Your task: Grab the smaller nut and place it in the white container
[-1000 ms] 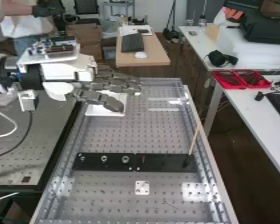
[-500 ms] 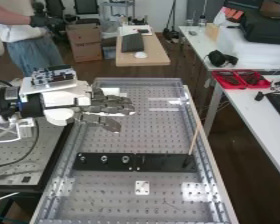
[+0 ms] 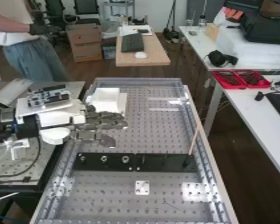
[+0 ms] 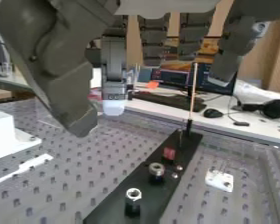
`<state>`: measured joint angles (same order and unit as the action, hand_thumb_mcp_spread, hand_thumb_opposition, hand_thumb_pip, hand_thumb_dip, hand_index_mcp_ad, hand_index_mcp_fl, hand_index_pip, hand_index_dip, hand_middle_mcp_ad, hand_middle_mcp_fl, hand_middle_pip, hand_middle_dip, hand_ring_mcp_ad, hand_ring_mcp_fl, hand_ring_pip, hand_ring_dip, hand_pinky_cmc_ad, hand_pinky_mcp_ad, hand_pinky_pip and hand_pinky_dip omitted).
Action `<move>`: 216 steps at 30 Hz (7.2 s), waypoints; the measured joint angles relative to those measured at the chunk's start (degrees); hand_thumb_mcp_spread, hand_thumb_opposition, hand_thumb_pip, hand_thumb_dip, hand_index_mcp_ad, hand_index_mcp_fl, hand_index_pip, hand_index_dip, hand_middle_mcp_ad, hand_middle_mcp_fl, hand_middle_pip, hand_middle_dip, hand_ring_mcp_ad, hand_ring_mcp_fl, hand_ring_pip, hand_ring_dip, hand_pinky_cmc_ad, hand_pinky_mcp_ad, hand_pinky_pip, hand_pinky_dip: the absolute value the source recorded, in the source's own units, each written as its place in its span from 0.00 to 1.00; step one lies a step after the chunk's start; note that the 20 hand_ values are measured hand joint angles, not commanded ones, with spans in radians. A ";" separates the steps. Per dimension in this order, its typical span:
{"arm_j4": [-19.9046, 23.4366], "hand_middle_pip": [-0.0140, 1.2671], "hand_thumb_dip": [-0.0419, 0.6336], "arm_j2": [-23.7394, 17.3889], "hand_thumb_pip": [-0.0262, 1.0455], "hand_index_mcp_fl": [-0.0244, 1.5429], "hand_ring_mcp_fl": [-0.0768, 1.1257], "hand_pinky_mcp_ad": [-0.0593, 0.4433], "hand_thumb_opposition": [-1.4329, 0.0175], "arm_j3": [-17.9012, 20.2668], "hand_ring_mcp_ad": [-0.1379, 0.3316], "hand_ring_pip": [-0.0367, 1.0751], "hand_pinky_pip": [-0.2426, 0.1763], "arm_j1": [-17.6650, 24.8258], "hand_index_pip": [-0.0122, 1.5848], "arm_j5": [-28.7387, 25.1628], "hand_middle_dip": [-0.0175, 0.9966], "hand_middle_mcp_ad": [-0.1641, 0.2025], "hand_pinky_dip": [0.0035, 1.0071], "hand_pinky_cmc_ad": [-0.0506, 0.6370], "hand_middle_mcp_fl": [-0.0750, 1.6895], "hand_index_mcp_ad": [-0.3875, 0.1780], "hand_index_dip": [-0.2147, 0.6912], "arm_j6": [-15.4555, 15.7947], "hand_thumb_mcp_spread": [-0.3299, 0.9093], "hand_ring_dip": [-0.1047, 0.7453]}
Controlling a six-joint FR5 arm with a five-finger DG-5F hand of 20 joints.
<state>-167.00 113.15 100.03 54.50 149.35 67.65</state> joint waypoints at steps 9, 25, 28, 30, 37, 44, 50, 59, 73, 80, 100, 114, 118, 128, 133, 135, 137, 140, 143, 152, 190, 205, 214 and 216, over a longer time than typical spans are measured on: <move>1.80 0.12 0.37 3.01 0.78 0.01 0.06 0.72 0.41 -0.34 0.63 0.09 0.35 -1.12 0.98 2.62 0.24 0.63 0.50 0.60 0.05 0.41 0.29 1.26 0.55 0.24; 0.54 0.12 0.37 6.08 0.73 0.01 0.06 0.70 0.41 -1.37 0.64 0.09 0.35 -1.87 0.98 2.78 0.24 0.63 0.42 0.60 0.05 0.38 0.29 3.04 0.59 0.24; 0.84 0.12 0.37 6.22 0.73 0.01 0.06 0.70 0.41 -1.00 0.64 0.09 0.35 -2.18 0.98 2.77 0.24 0.63 0.42 0.60 0.05 0.38 0.29 2.70 0.59 0.24; 0.93 0.12 0.37 6.28 0.73 0.01 0.06 0.70 0.41 -0.87 0.64 0.09 0.35 -2.29 0.98 2.79 0.24 0.63 0.42 0.60 0.05 0.38 0.29 2.59 0.59 0.24; 2.77 0.12 0.37 6.16 0.73 0.01 0.06 0.70 0.41 0.05 0.62 0.09 0.35 -2.68 0.98 2.89 0.24 0.62 0.42 0.61 0.04 0.39 0.29 1.23 0.59 0.24; 3.16 0.12 0.37 5.70 0.73 0.02 0.06 0.70 0.41 0.56 0.62 0.09 0.35 -2.50 0.98 2.87 0.24 0.62 0.42 0.61 0.05 0.38 0.29 0.76 0.59 0.24; 2.06 0.12 0.37 5.68 0.73 0.03 0.06 0.70 0.41 1.08 0.62 0.09 0.35 -2.46 0.98 3.08 0.25 0.63 0.42 0.61 0.05 0.38 0.29 2.01 0.59 0.24; 1.67 0.12 0.37 4.70 0.74 0.03 0.06 0.70 0.41 2.36 0.62 0.09 0.35 -2.47 0.98 3.18 0.25 0.63 0.42 0.61 0.04 0.39 0.29 2.35 0.59 0.24; 2.62 0.12 0.40 2.10 0.74 0.04 0.06 0.70 0.41 6.12 0.61 0.09 0.36 -3.01 0.98 3.11 0.25 0.63 0.42 0.61 0.04 0.38 0.29 0.25 0.59 0.24; 4.04 0.12 0.41 0.37 0.75 0.05 0.06 0.70 0.41 9.09 0.61 0.09 0.36 -3.30 0.98 2.43 0.25 0.65 0.42 0.61 0.04 0.38 0.29 -1.17 0.59 0.24; 7.61 0.12 0.41 -2.61 0.75 0.07 0.06 0.69 0.41 11.85 0.61 0.09 0.35 -2.15 0.98 0.05 0.25 0.65 0.42 0.61 0.04 0.39 0.29 -4.00 0.60 0.24; 5.28 0.12 0.41 2.29 0.75 0.07 0.06 0.69 0.41 7.05 0.61 0.09 0.35 -1.42 0.98 1.09 0.25 0.64 0.42 0.61 0.04 0.38 0.29 -0.76 0.60 0.24; 4.95 0.12 0.41 3.60 0.74 0.07 0.06 0.68 0.40 6.17 0.61 0.09 0.35 -1.45 0.98 1.07 0.25 0.63 0.42 0.61 0.04 0.38 0.29 -0.13 0.59 0.24; 5.18 0.12 0.41 5.73 0.74 0.08 0.06 0.68 0.40 4.40 0.61 0.10 0.36 -2.12 0.98 0.44 0.25 0.64 0.42 0.61 0.05 0.38 0.29 -0.09 0.60 0.24; 5.00 0.12 0.41 5.96 0.74 0.08 0.06 0.68 0.40 3.95 0.61 0.10 0.35 -2.44 0.98 0.17 0.25 0.64 0.42 0.61 0.04 0.39 0.29 -0.10 0.60 0.24; 4.77 0.12 0.41 6.03 0.74 0.08 0.06 0.68 0.40 3.78 0.62 0.10 0.36 -2.48 0.98 0.02 0.25 0.64 0.42 0.61 0.05 0.39 0.29 0.06 0.60 0.25; 4.71 0.12 0.41 6.02 0.74 0.09 0.06 0.68 0.41 3.72 0.61 0.10 0.35 -2.50 0.98 -0.04 0.25 0.64 0.42 0.61 0.04 0.39 0.28 0.09 0.59 0.25; 4.84 0.12 0.41 5.97 0.74 0.09 0.06 0.68 0.41 3.76 0.61 0.10 0.36 -2.53 0.98 -0.11 0.25 0.64 0.42 0.61 0.04 0.39 0.28 0.00 0.59 0.25; 5.11 0.12 0.41 5.89 0.74 0.09 0.06 0.69 0.41 3.97 0.60 0.10 0.36 -2.57 0.98 -0.16 0.25 0.64 0.42 0.61 0.04 0.39 0.28 -0.29 0.59 0.25; 5.39 0.12 0.41 5.92 0.74 0.09 0.06 0.68 0.41 4.18 0.60 0.10 0.36 -2.70 0.98 -0.08 0.25 0.64 0.42 0.61 0.04 0.39 0.28 -0.30 0.59 0.24; 7.47 0.12 0.41 7.16 0.75 0.10 0.06 0.67 0.40 4.23 0.59 0.10 0.36 -3.02 0.98 1.65 0.25 0.63 0.42 0.60 0.04 0.35 0.27 -1.74 0.60 0.24; 12.59 0.12 0.41 8.16 0.75 0.10 0.06 0.67 0.40 5.09 0.59 0.10 0.36 -2.93 0.98 1.56 0.25 0.65 0.42 0.59 0.04 0.36 0.26 -6.94 0.60 0.24; 13.02 0.12 0.41 8.52 0.76 0.10 0.06 0.67 0.40 5.41 0.59 0.10 0.36 -2.77 0.98 1.41 0.25 0.65 0.42 0.59 0.04 0.36 0.26 -6.94 0.60 0.24; 13.13 0.12 0.41 8.58 0.76 0.10 0.06 0.67 0.40 5.51 0.59 0.10 0.36 -2.79 0.98 1.41 0.25 0.65 0.42 0.59 0.04 0.36 0.25 -7.01 0.60 0.25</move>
<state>-153.87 121.73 105.54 51.70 150.77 60.64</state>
